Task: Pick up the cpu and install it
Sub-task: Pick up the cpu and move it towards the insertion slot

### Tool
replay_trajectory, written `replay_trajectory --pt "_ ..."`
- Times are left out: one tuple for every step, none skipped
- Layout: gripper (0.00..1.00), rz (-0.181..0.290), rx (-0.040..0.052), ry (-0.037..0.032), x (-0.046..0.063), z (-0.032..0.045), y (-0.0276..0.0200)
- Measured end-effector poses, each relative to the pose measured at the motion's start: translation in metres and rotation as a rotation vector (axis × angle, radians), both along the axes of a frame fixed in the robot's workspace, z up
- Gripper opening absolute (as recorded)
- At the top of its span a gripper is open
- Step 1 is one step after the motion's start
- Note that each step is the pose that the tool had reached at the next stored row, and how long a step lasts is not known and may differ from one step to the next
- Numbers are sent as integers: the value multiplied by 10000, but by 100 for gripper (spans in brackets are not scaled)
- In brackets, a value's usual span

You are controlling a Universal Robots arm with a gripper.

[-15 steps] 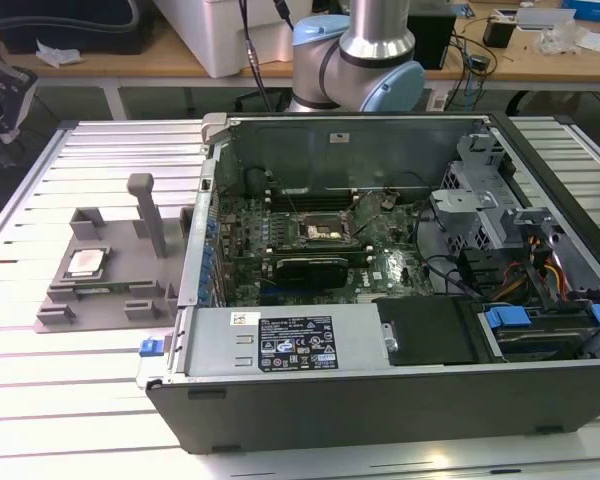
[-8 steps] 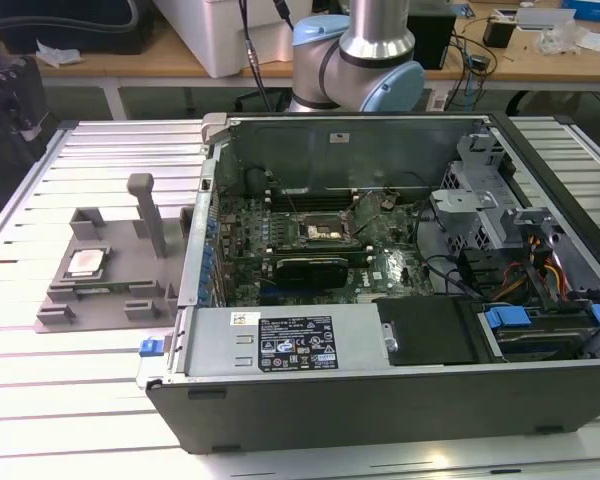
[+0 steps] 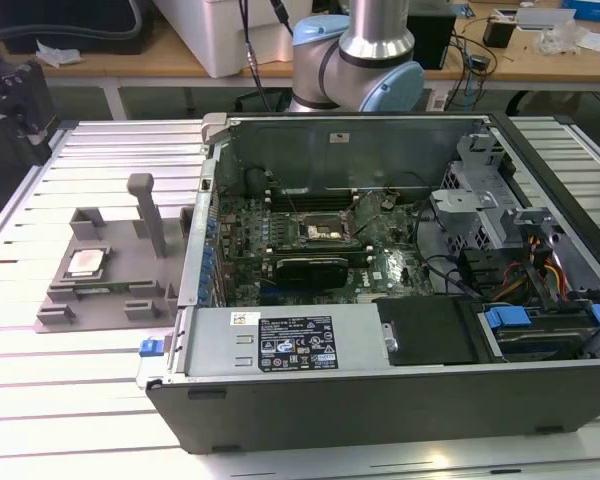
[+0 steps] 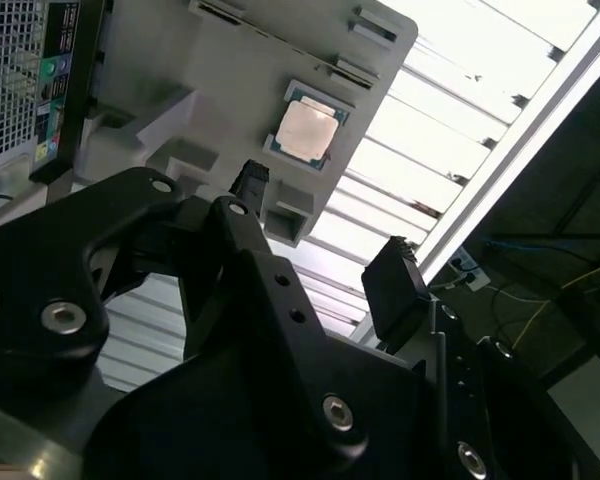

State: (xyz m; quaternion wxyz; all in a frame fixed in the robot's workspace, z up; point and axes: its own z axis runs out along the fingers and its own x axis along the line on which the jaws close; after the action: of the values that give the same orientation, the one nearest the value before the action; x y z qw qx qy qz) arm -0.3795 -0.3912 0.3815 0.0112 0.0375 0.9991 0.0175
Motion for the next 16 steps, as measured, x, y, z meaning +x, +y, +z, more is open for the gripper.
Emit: replay_trajectory --pt "66 1 -1 2 7 -45 14" --pt "66 4 -4 4 11 -81 23" --pt "66 12 -19 11 19 -120 35" --pt "66 74 -29 10 29 -140 42" --pt "66 153 -32 9 29 -148 43" --pt "66 265 -34 9 30 -153 44" --pt "66 570 -33 9 29 -161 45" --pt "66 838 -34 9 29 -167 46" --pt "66 905 -32 6 29 -188 48" --pt "66 906 -32 8 29 -205 48" --pt "66 906 -33 10 30 -214 48" --pt "66 905 -33 11 29 -223 48" --pt "66 905 -33 11 29 -235 48" --pt "66 905 -33 11 29 -243 48" --pt "66 905 -33 11 29 -260 48" --pt "66 905 -33 10 29 -273 49"
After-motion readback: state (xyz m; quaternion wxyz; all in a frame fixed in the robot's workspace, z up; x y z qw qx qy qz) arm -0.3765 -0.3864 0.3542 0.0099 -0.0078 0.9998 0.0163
